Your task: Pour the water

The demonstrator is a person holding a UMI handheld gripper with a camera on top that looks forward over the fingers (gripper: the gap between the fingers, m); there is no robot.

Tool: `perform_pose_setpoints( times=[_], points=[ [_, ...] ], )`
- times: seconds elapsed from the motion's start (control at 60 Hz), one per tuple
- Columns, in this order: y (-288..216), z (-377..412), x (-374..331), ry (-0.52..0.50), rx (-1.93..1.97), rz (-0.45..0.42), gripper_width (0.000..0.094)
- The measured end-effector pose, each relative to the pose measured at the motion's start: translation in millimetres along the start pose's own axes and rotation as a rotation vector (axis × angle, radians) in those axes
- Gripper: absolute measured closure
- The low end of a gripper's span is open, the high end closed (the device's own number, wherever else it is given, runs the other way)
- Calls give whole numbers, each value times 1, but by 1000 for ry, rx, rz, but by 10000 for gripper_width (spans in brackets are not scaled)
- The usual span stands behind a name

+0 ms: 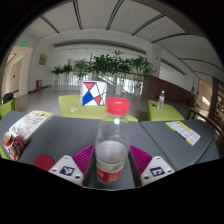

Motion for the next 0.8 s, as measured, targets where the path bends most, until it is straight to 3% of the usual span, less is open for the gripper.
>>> perform_pose_setpoints(
  times=[0.083,0.267,0.4,0.517,0.8],
  points=[
    [-1,0,4,-15,12,-19,432],
    [-1,-2,-1,29,8,-39,565],
    [-17,1,-11,85,-57,-57,568],
    [-60,5,-31,177,-187,-114,568],
    [-199,80,-88,408,-786,-388,564]
  ],
)
Point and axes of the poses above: the point between the fingertips, and its own axes, seen from behind it with the camera up: z to the left, y down, x forward, the way the camera looks, the point moved 8 cm from there along -x, backward, against the way the camera looks, and after that the axes turned 6 degrees about -y, right-handed, at the moved point
